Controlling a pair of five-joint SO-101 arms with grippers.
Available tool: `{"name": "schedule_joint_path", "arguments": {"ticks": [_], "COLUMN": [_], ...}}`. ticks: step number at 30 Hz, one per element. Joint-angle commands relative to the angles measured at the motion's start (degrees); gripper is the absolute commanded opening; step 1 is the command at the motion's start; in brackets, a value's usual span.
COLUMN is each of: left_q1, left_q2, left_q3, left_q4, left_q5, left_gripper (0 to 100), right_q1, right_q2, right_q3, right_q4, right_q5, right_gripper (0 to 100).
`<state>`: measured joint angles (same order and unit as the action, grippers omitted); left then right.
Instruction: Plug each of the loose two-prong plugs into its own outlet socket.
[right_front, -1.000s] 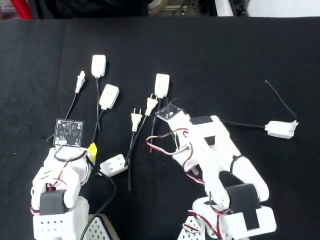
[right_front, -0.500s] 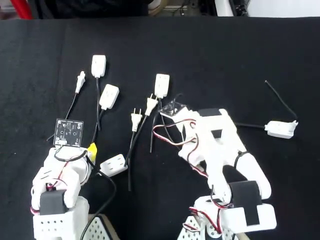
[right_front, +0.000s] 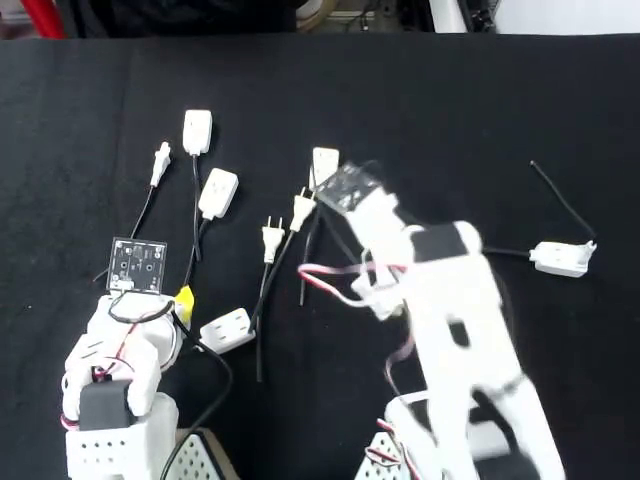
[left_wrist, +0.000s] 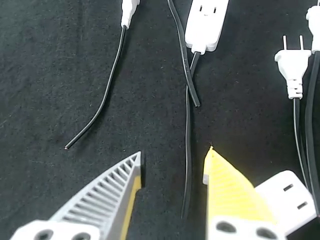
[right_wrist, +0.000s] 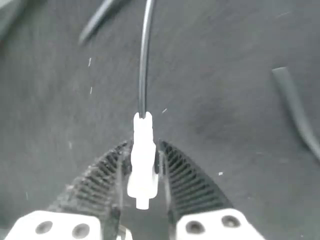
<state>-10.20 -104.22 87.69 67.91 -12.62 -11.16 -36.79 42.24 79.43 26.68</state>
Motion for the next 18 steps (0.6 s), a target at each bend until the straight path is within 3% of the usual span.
{"name": "schedule_joint_path", "arguments": {"ticks": [1, 8, 13, 18], "left_q1": [3.47, 21.93, 30.11, 34.24], "left_q2": [-0.26, -0.26, -0.26, -0.26], "left_q3": [-0.75, -2.95, -1.19, 1.19], "left_q4": [0.26, -6.59, -17.49, -18.46], "left_q5": [-0.35, 1.58, 9.23, 10.64], "left_gripper": [21, 21, 21, 21], "right_q1": [-0.62, -1.14, -12.31, -20.31], "right_q2": [-11.38, -13.85, -13.76, -13.76], "right_q3": [-2.68, -2.07, 1.71, 5.76], "right_q4": [0.62, -9.23, -17.85, -24.79], "right_q5": [-8.70, -29.01, -44.40, -52.66], "right_gripper": [1.2, 1.4, 1.5, 1.5]}}
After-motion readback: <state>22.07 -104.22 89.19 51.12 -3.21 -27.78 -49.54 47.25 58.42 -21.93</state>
